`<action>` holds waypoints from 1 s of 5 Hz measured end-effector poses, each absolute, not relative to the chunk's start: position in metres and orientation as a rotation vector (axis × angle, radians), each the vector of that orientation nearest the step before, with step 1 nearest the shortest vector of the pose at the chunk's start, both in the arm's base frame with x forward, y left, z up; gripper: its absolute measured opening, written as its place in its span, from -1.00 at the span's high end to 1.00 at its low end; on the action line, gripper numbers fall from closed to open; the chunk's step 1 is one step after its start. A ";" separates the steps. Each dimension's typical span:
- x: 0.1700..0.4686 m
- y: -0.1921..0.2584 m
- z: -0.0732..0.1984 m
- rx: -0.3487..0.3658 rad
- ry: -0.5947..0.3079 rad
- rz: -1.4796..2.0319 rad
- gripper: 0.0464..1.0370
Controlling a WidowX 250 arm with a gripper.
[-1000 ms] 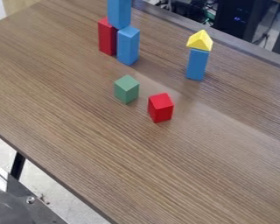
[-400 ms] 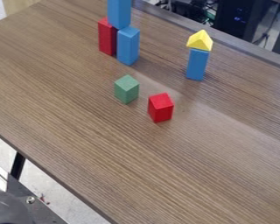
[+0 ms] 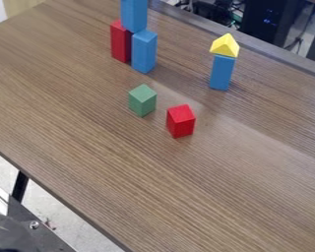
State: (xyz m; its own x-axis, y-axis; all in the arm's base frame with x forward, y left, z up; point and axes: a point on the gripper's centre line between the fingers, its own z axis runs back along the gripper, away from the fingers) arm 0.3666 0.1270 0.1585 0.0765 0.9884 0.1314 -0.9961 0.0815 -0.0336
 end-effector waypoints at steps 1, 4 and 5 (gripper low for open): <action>0.367 0.133 0.144 0.054 -0.158 1.499 -0.92; 0.363 0.139 0.119 0.030 -0.221 1.617 -0.29; 0.362 0.141 0.119 0.035 -0.228 1.633 -0.01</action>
